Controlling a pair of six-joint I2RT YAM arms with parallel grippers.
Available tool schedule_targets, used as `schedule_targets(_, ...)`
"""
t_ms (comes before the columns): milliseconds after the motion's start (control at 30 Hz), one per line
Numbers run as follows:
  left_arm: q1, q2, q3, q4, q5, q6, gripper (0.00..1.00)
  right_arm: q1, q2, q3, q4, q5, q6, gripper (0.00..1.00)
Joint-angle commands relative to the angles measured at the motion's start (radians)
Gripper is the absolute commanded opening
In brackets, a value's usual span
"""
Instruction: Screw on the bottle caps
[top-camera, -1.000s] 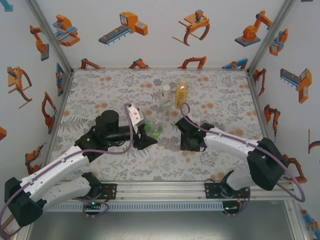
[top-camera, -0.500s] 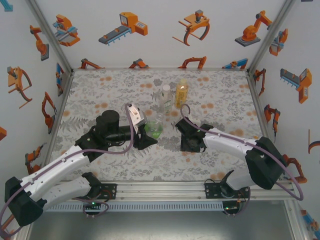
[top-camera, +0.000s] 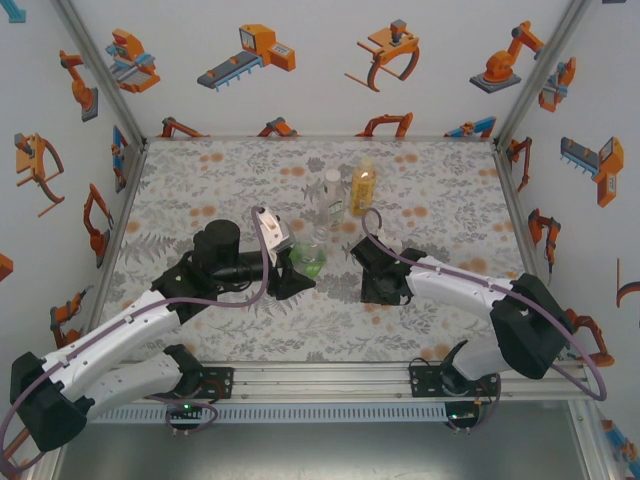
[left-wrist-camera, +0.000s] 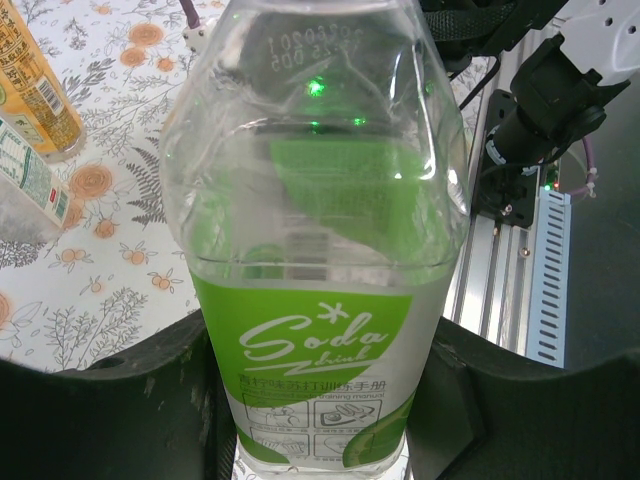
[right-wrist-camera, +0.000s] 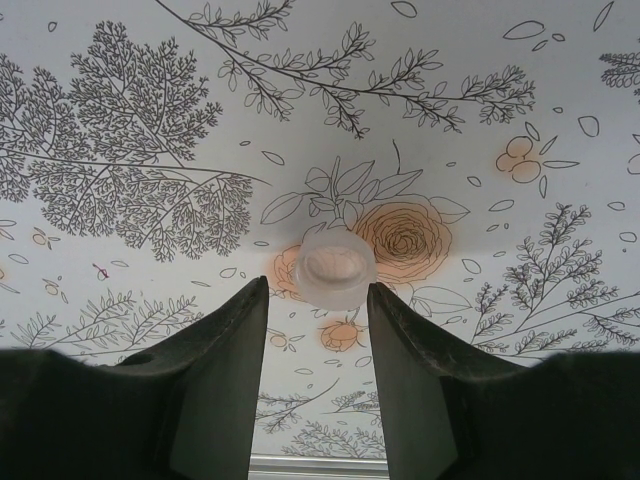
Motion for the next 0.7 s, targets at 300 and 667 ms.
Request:
schedule_targets(300,0.000,0.003,0.011,0.011,0.013,-0.019,0.12,-0.018,0.036,-0.027,0.005,-0.002,0.030,0.44)
schedule_targets(667,0.000,0.011,0.015,0.019,0.012,-0.025,0.12,-0.058,0.027,-0.088,0.073,-0.052,0.043,0.34)
